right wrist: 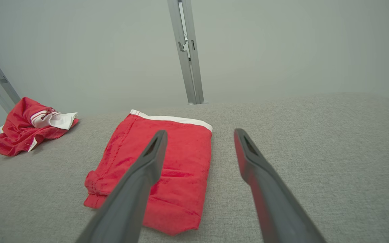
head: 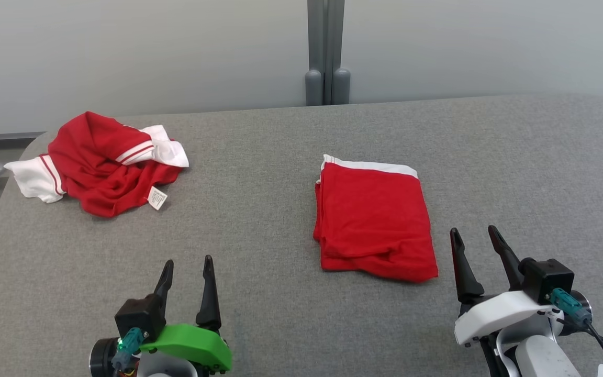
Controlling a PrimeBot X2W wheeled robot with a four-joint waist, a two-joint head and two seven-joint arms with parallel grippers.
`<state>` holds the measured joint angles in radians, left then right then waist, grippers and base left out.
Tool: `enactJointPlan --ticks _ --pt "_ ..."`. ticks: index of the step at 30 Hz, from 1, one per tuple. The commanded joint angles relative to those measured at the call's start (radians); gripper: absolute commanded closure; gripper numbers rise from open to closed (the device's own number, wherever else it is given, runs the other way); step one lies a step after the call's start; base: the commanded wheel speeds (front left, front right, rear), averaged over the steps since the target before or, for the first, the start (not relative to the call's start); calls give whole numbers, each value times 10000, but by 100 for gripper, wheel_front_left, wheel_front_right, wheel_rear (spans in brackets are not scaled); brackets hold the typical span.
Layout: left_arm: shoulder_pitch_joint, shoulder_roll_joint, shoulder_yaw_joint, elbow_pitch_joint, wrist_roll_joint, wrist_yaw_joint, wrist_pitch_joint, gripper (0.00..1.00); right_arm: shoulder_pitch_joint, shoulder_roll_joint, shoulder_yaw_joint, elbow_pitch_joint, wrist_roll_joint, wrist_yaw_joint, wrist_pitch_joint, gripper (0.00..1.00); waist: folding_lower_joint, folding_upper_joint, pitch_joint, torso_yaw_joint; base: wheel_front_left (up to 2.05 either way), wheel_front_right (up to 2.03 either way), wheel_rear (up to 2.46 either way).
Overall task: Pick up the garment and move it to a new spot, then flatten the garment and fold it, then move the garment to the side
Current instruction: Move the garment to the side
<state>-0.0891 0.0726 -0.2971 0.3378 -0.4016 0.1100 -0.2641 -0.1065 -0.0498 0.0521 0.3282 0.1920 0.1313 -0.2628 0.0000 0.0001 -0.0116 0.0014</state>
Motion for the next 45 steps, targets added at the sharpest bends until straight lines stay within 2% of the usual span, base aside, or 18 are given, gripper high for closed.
enactJointPlan --ticks 1,11,18,21,32,37,45 --pt "114 -31 49 38 141 -27 -3 0 104 -15 -10 36 28 -12 -28 0 0 -1 11 9 0 0 0" --pt "26 -91 133 72 171 -104 -3 0 -370 -18 -288 358 -221 -12 913 0 0 -1 67 147 0 0 0" --pt "-170 -124 102 7 237 -148 -3 0 -1383 -18 -697 449 -554 -12 2109 0 0 -1 222 434 0 0 0" --pt "-261 -133 132 -25 265 -176 -3 0 -1928 -205 -760 631 -614 -12 2797 0 0 -1 330 598 0 0 0" --pt "-517 -172 124 -89 352 -253 -5 0 -3167 -1004 -1101 2134 336 -12 5297 0 0 -1 834 1388 0 0 0" --pt "-575 -184 181 -57 408 -281 -3 0 -3492 -1379 -757 2832 1355 -12 6284 0 0 -1 1145 1677 0 0 0" --pt "-720 -198 167 -87 551 -354 -3 0 -4088 -1905 -215 3945 2042 -12 6655 0 0 -1 1559 2006 0 0 0"
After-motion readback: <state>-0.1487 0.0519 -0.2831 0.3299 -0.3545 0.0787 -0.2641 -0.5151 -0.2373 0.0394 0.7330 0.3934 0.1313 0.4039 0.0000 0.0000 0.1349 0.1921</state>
